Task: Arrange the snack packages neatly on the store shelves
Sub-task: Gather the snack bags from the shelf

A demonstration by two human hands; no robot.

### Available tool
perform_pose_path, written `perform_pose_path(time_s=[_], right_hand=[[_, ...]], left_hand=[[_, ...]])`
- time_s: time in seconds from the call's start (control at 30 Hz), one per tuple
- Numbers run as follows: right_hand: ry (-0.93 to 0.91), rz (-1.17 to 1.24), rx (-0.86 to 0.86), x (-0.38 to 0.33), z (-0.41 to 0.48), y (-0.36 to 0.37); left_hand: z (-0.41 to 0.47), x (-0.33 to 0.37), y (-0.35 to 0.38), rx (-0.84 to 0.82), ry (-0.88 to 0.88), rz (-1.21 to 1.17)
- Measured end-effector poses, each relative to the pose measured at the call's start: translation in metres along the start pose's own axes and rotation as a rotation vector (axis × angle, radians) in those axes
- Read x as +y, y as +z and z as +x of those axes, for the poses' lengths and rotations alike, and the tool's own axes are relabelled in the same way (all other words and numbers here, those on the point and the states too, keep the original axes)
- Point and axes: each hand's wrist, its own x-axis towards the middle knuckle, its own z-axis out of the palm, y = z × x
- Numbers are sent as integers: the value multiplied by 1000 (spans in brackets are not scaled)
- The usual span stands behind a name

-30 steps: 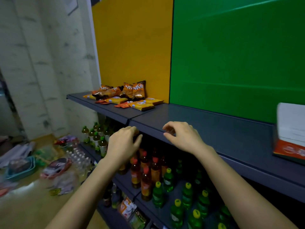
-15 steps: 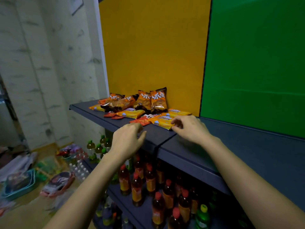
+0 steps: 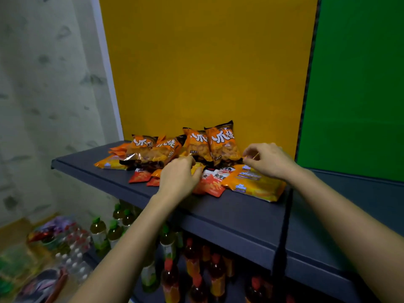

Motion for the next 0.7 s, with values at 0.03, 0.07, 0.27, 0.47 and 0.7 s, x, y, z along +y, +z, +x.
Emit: perform_pose_path(time_s=[0.03, 0.07, 0.27, 0.47, 0.7], right_hand=[[23, 4, 5, -4, 10, 5], [46, 8, 6, -9, 19, 9], [191, 21, -6, -24, 60, 30], [352, 96, 7, -19, 87, 51], [473, 292, -55, -14, 115, 64]], left_hand=[[12, -9, 4, -19, 8, -9], [23, -18, 7, -40, 8, -25], [86, -59, 30, -173, 6, -154], [128, -63, 49, -389, -43, -247], [157, -58, 64, -517, -195, -408]])
